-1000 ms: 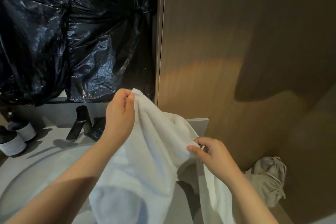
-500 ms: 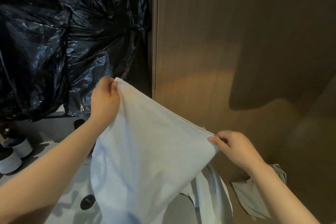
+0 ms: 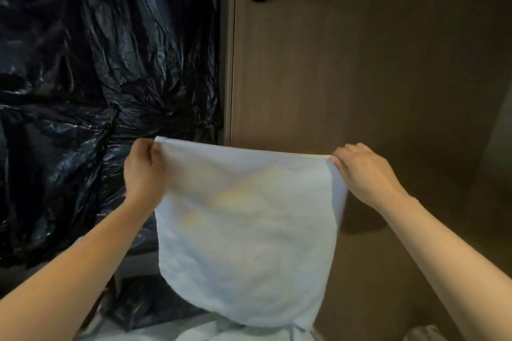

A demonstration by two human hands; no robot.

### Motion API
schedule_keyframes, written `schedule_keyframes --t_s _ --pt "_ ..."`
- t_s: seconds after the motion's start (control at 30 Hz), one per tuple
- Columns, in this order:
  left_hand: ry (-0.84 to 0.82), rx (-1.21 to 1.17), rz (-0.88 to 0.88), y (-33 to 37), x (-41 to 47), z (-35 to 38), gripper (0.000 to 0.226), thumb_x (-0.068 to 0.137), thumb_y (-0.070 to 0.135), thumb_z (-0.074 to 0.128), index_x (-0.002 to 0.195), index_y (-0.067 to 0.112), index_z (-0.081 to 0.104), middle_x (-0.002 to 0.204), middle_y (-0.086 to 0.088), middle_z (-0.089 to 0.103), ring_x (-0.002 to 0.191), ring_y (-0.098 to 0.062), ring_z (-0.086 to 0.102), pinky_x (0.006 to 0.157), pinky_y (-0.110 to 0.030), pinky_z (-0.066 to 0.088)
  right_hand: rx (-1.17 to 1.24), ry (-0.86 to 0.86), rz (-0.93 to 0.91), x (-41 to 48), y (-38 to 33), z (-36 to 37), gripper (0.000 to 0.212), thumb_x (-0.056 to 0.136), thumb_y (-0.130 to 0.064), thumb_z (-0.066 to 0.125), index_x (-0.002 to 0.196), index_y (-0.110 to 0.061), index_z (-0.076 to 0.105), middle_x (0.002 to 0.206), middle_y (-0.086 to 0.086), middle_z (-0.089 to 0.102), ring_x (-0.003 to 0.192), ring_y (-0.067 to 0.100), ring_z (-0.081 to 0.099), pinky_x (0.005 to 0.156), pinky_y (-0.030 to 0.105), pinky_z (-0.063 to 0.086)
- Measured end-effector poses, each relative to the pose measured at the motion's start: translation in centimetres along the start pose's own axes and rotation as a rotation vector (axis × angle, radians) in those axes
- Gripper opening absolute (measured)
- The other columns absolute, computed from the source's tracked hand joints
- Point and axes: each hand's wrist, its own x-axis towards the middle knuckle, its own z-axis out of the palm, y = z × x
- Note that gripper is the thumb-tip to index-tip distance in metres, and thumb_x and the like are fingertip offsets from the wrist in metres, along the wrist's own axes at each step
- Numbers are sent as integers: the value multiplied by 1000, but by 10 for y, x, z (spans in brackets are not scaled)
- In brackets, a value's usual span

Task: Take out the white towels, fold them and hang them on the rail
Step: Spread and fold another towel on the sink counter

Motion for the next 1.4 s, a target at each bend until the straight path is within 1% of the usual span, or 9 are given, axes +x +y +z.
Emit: schedule_keyframes --t_s 0.23,0.37,0.57,0.77,0.93,1.03,1.17,1.3,1.4 --pt "49 -9 89 30 25 4 20 101 17 40 100 4 55 84 -7 52 77 -24 45 63 -33 25 -54 114 11 34 4 -32 22 100 -40 40 103 -24 54 85 -5 59 88 21 59 57 30 38" --pt "60 10 105 37 29 5 20 101 18 40 102 4 56 86 -8 53 79 -24 45 65 -34 27 -104 76 62 35 0 -38 26 102 -32 42 113 -17 61 99 2 65 100 25 58 69 35 49" --pt "43 15 139 39 26 7 19 101 17 41 99 5 55 85 -7 54 80 -26 48 66 -36 31 -91 84 113 33 1 -38 24 102 -29 45 109 -16 64 102 2 64 106 23 56 71 30 43" --pt "32 20 134 43 21 9 16 100 17 40 97 10 54 82 -2 54 76 -23 47 61 -34 29 -92 51 150 31 1 -43 27 101 -31 47 115 -16 65 111 3 67 117 24 55 84 32 51" --pt "-8 -26 119 44 13 8 14 100 18 41 95 14 52 74 9 50 66 -4 45 53 -22 31 -67 -18 177 21 2 -40 33 103 -37 42 116 -18 65 113 2 68 126 25 51 90 35 49" --pt "-84 -51 126 46 2 10 14 100 21 43 92 18 54 73 7 53 65 -4 47 52 -22 31 -71 -171 218 11 7 -30 33 102 -38 43 113 -17 65 104 2 70 114 26 58 87 36 49" --pt "-232 -24 217 49 -28 19 12 98 19 47 89 21 56 72 6 57 64 0 51 53 -17 32 151 -463 321 -6 0 -15 29 95 -39 59 116 -20 62 105 1 67 92 18 62 76 29 51" --pt "-436 -35 273 40 -76 33 14 96 18 51 84 22 56 66 6 56 65 -2 52 55 -16 37 369 -544 262 -35 -33 2 28 91 -42 63 114 -26 64 104 -7 62 89 7 56 68 17 42" --pt "-552 -22 240 24 -117 36 21 98 21 51 79 30 52 60 8 49 59 -3 50 53 -15 36 492 -543 206 -67 -61 14 25 92 -42 63 113 -28 66 103 -11 62 94 6 58 75 18 44"
